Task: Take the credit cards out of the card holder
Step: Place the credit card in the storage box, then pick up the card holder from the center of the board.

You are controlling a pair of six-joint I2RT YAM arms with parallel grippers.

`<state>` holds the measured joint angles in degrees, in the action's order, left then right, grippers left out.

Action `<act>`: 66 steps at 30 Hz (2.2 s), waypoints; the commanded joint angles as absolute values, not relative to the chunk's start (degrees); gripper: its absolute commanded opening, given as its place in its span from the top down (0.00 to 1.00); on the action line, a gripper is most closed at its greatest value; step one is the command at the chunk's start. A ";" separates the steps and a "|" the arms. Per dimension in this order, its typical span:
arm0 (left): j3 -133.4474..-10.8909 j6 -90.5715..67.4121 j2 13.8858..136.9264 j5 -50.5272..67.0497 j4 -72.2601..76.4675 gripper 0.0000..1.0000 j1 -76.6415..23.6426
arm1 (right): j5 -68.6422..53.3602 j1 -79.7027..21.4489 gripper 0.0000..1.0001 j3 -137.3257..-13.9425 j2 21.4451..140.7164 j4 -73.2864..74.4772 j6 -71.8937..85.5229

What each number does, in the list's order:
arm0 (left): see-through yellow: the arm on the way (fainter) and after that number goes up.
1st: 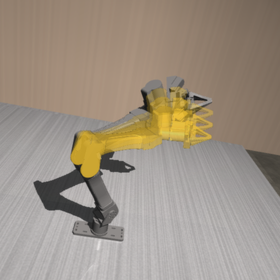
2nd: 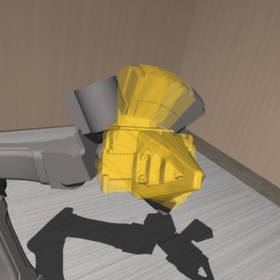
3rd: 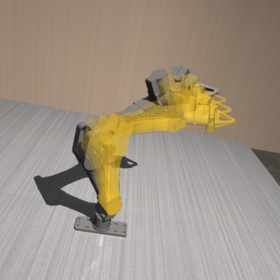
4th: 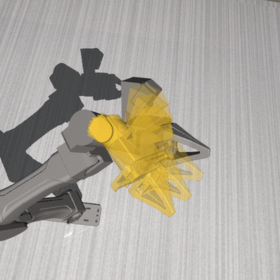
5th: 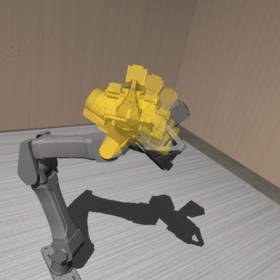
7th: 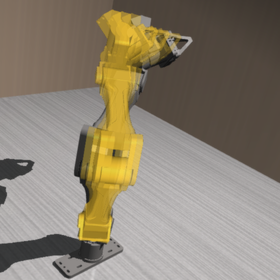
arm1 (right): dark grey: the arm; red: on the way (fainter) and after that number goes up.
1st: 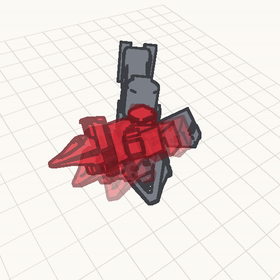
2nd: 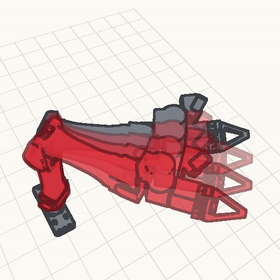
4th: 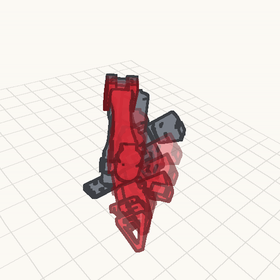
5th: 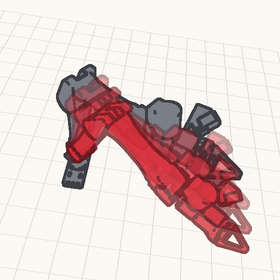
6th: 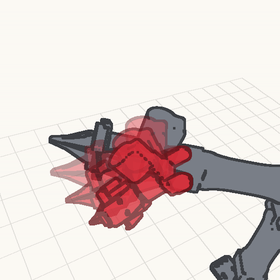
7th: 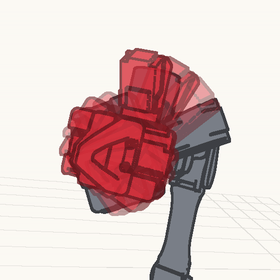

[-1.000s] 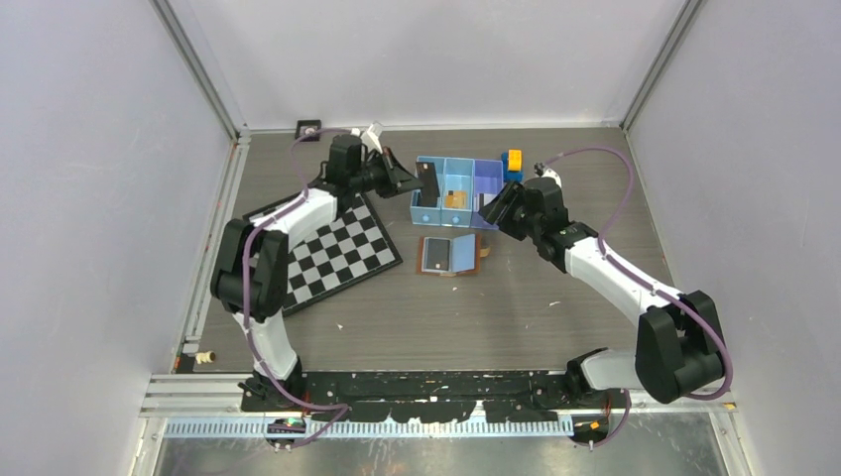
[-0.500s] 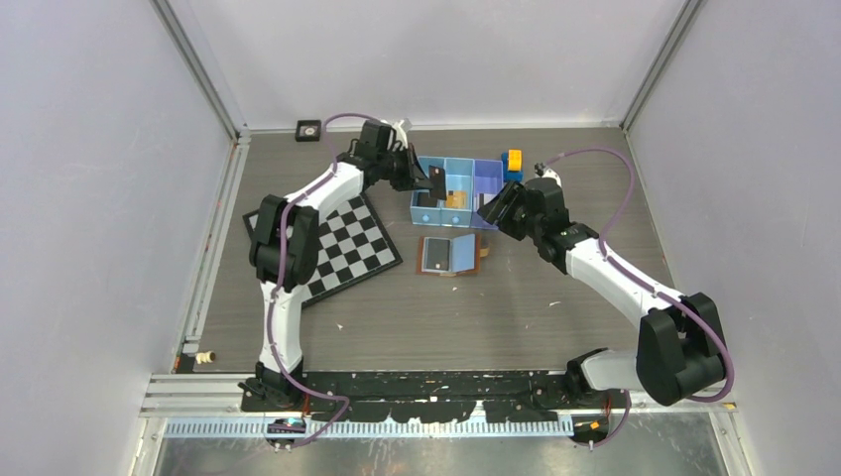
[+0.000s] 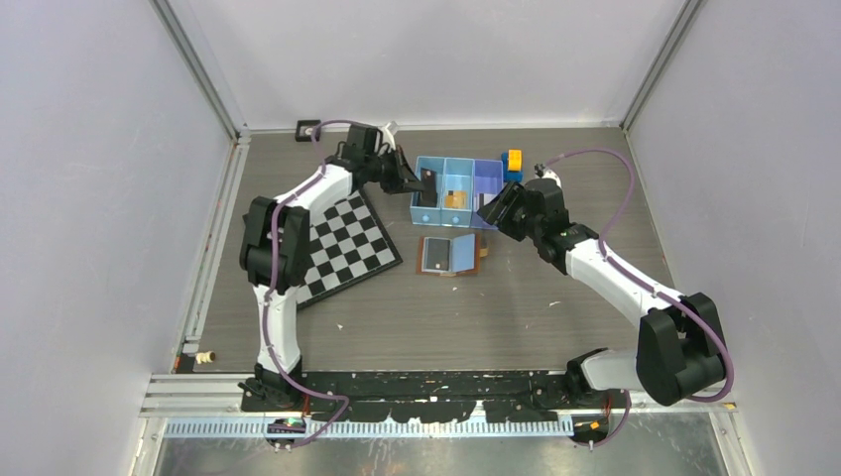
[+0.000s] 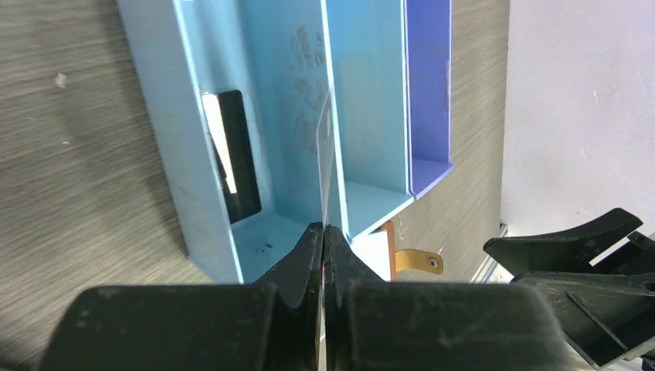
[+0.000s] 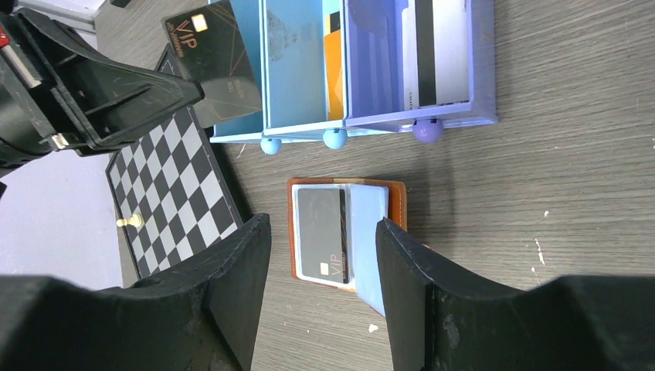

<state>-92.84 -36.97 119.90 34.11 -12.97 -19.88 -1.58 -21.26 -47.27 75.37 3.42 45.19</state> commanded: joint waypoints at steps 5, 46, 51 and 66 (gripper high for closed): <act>-94.77 -34.73 116.52 30.53 -17.63 1.00 -18.63 | -1.58 -21.13 0.42 -47.38 75.15 0.95 45.44; -65.15 -34.00 80.34 9.68 -19.13 0.29 -35.23 | -0.61 -30.00 0.33 -45.14 73.23 6.20 44.51; -55.15 -35.00 77.77 8.35 -10.02 0.29 -35.11 | 7.58 -29.93 0.33 -41.28 70.71 2.48 44.66; -48.54 -41.07 83.69 9.99 1.93 0.36 -34.94 | 7.83 -29.88 0.18 -43.40 80.86 5.10 47.60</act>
